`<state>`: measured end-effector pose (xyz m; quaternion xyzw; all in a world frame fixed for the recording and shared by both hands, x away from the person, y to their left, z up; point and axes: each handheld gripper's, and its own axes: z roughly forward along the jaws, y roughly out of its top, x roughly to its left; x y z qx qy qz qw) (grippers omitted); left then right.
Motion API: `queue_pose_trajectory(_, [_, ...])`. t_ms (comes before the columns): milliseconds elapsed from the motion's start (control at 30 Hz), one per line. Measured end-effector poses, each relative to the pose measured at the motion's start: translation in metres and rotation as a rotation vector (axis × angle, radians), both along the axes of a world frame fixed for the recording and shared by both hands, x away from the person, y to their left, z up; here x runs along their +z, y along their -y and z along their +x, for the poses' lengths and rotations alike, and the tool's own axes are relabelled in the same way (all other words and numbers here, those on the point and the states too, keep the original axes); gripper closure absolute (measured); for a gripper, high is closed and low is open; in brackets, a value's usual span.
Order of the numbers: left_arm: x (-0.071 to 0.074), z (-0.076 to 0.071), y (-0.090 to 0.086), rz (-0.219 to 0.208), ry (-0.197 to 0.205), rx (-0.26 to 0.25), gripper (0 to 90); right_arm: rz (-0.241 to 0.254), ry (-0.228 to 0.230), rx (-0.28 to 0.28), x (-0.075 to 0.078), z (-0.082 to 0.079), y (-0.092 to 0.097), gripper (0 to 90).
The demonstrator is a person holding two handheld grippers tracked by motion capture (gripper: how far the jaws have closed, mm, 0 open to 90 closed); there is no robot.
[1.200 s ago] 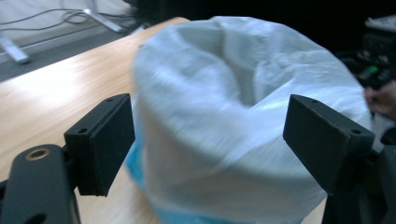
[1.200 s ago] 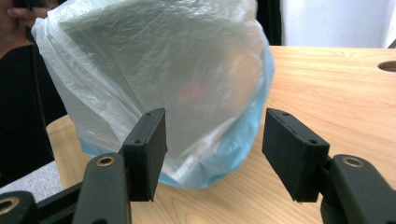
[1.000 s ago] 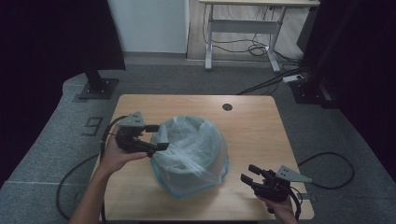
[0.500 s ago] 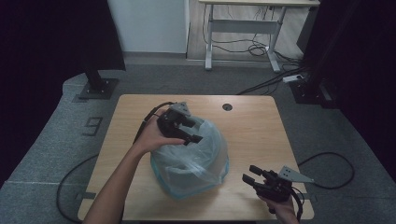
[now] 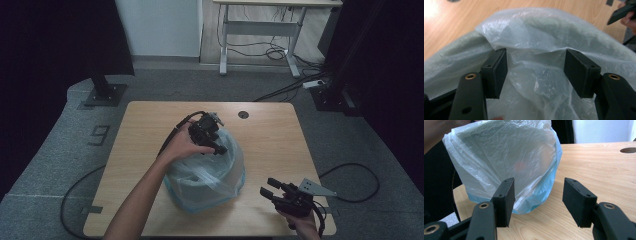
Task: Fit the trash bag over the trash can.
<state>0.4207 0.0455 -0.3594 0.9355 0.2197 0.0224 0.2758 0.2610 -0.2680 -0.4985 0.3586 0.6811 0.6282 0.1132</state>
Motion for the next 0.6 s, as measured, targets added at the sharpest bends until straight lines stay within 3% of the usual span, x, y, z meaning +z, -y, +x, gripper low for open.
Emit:
queue_pose_trajectory(100, [-0.001,0.001,0.002,0.013,-0.002,0.014,35.1,-0.004,-0.003,0.001,-0.001,0.000,0.000,42.4])
queue_pose_trajectory(200, [0.004,-0.003,-0.002,-0.002,0.027,0.025,32.8,-0.003,-0.005,-0.001,-0.001,0.000,0.000,42.4])
queue_pose_trajectory(333, [0.024,-0.013,-0.020,-0.091,0.067,0.053,30.6,0.001,-0.005,-0.005,0.000,0.000,0.001,42.3])
queue_pose_trajectory(467, [0.037,-0.030,-0.041,-0.113,0.101,0.095,27.3,0.008,-0.007,-0.008,0.000,0.000,0.002,42.2])
queue_pose_trajectory(600, [0.040,-0.046,-0.063,-0.102,0.117,0.144,25.5,0.018,-0.012,0.000,0.001,-0.002,0.001,42.0])
